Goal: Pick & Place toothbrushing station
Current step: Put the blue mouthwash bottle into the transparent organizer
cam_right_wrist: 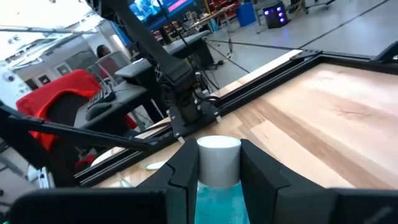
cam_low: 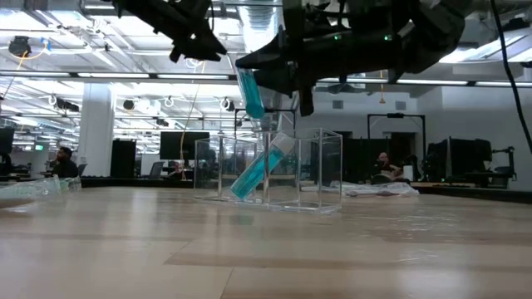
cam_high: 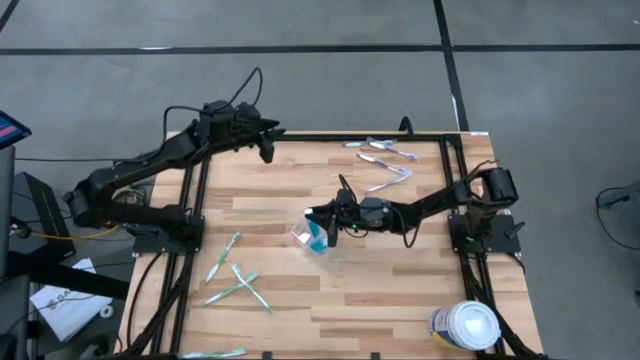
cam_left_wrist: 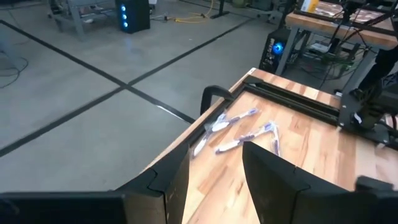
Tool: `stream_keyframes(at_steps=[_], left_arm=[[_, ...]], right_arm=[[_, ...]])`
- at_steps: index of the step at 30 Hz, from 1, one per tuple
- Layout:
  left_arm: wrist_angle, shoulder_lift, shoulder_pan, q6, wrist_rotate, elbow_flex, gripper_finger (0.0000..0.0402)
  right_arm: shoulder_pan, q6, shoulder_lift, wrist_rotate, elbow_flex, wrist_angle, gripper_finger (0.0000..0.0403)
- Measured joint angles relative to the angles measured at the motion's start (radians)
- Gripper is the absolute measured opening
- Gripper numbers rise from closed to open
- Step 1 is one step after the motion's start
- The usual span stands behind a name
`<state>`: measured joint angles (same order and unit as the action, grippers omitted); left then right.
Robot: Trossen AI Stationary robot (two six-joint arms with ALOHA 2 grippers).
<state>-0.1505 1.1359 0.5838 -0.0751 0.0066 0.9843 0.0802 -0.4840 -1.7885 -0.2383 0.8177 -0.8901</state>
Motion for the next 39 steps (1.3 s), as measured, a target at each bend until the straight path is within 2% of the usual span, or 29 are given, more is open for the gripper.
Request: stream_keyframes(at_steps=[8, 27, 34, 39], left_arm=[[0.032, -0.055, -0.002, -0.02, -0.007, -0.077, 0.0144], [0.072, -0.052, -0.103, -0.035, -0.036, -0.082, 0.0144], [0.079, -0.052, -0.149, -0.037, -0.063, -0.082, 0.0144], [0.079, -0.052, -0.154, -0.037, -0.064, -0.082, 0.0144]], right_arm=[[-0.008, 0.04, 0.0, 0.031, 0.0, 0.037, 0.0077], [-0.009, 0.076, -0.004, 0.029, -0.061, -0.012, 0.0077], [-0.009, 0.012, -0.179, 0.064, -0.041, -0.232, 0.0077], [-0.003, -0.003, -0.225, 0.065, -0.018, -0.26, 0.0077]])
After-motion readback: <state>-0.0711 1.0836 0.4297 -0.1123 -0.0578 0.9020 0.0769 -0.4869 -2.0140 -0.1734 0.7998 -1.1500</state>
